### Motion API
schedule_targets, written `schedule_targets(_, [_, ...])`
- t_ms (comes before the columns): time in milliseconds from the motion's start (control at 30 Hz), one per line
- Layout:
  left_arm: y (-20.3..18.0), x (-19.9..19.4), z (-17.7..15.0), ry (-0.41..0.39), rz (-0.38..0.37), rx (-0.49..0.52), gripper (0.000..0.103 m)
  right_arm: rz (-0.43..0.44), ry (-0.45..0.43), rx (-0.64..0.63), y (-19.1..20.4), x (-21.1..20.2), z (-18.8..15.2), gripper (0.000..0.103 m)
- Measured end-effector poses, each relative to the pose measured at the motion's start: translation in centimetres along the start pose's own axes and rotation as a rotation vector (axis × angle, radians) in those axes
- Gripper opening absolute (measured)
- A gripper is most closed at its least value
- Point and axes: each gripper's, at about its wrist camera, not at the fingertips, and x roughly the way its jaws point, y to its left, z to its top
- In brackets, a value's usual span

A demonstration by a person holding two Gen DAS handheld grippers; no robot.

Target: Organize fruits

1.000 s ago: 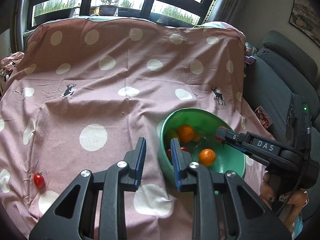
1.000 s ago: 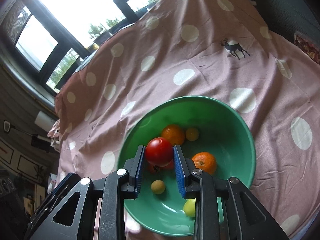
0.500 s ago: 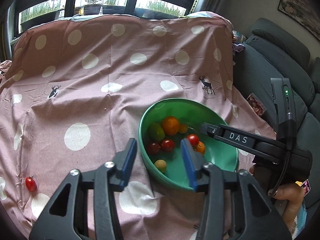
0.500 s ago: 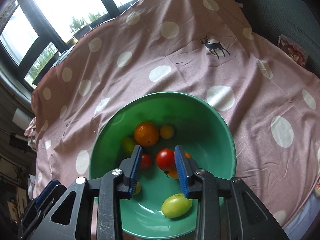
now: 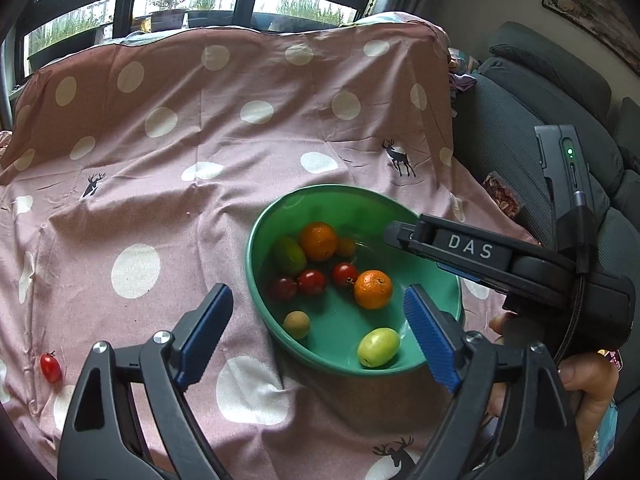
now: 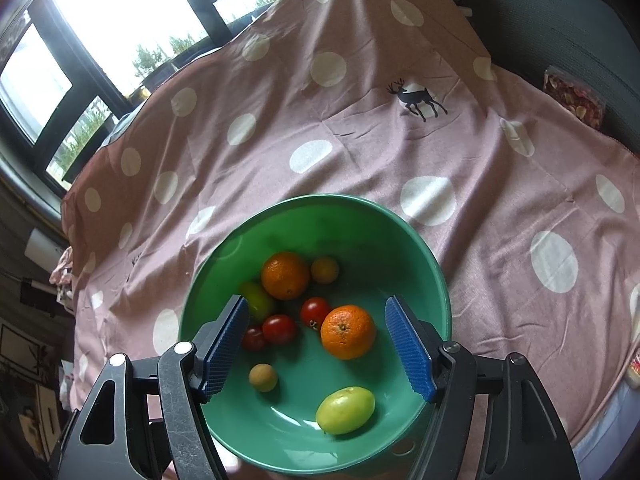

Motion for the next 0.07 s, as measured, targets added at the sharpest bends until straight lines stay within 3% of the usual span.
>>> schedule_targets(67, [-0.08, -0.02, -0.09, 0.001, -0.007, 0.001, 0.087, -0.002, -0.002, 0.008, -0.19, -0.09, 0.03, 0.072])
